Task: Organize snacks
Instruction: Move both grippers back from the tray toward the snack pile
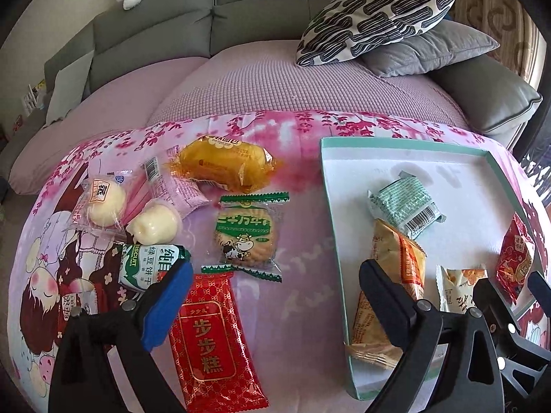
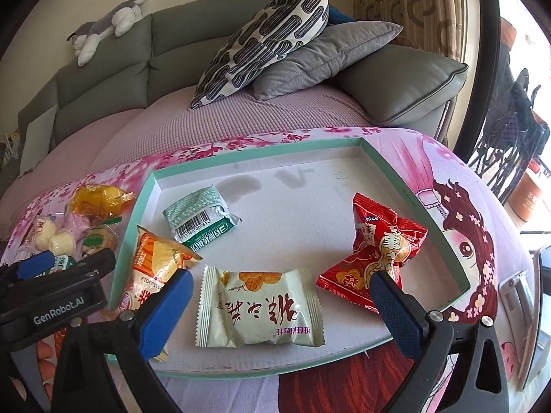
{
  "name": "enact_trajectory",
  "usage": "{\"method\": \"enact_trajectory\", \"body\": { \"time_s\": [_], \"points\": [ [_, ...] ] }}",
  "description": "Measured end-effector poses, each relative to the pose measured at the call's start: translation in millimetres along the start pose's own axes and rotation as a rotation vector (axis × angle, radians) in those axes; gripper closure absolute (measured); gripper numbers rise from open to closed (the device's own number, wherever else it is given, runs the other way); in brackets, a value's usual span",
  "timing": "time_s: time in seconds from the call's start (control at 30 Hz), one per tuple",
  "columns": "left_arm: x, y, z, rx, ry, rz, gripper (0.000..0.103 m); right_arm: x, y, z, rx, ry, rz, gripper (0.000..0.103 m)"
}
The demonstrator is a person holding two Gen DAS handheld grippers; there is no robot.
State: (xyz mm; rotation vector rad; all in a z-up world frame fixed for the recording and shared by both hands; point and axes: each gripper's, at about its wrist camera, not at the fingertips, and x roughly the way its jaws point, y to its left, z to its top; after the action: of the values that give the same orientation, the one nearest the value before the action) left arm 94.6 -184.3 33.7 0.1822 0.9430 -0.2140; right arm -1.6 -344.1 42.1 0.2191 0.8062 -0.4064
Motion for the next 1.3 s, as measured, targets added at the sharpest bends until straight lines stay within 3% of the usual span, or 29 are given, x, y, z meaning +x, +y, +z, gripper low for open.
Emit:
{"method": "enact_trajectory", "body": {
  "time_s": [0.6,0.93,1.3],
  "points": [
    [-0.1,19.9,-4.7,0.002,0.031,0.031,0.006,2.5,8.4,-1.2,0.002,0.018,0.003,0.0],
    [-6.9,89.8,-17.4,-0.071,0.054,0.147,0.006,-4.7,31.8,1.5,-0.007,-0.006,0.025,0.0],
    [-29.3,175.6,-26.2,-0.256,0.039,0.216,0.006,-20.6,105.8,-1.1,-0.131,-0.035,0.126,0.0]
  ]
}}
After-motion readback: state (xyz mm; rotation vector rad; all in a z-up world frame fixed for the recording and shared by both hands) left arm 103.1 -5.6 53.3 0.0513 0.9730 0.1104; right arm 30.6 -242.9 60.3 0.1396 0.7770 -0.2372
